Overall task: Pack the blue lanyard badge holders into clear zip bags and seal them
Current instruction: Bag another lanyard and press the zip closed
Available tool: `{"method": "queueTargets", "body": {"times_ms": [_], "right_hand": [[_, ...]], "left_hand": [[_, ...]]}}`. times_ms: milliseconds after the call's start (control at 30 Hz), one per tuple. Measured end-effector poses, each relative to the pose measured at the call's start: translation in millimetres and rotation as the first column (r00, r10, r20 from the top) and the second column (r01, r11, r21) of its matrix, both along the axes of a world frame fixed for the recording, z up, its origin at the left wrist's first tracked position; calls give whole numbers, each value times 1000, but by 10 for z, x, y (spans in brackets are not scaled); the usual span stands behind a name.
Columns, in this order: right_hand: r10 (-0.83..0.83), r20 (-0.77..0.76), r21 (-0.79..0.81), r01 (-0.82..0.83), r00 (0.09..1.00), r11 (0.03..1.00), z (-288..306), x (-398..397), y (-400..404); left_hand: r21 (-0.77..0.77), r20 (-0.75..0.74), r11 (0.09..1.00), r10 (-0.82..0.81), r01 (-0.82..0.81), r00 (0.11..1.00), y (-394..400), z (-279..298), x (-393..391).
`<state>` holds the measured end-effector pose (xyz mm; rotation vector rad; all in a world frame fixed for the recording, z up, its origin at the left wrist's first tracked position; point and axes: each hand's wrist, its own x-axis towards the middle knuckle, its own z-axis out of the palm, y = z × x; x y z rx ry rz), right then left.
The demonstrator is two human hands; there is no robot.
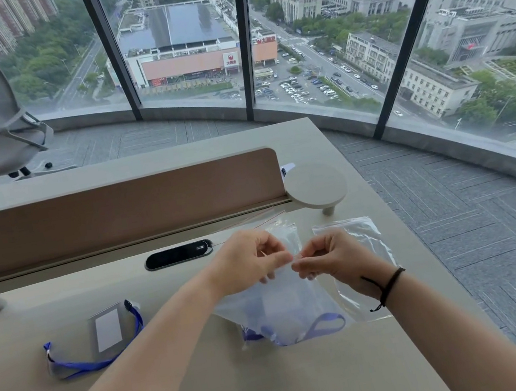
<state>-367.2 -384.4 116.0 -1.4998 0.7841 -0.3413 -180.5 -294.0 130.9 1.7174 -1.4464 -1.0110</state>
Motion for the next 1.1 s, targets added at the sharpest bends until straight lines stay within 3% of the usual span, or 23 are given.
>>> {"method": "queueTargets", "body": {"times_ms": [267, 533, 1100], "right_hand": [[-25, 56, 33, 23, 998, 999, 2, -71, -47], [-151, 67, 131, 142, 986, 981, -53, -168, -108], [-199, 68, 210, 181, 978, 961, -46, -142, -199]], "left_hand": [[70, 20, 998, 5, -6, 1000, 60, -64, 92], [155, 71, 988, -3, -8, 997, 215, -139, 410], [117, 88, 987, 99, -109, 991, 398, -292, 718]]}}
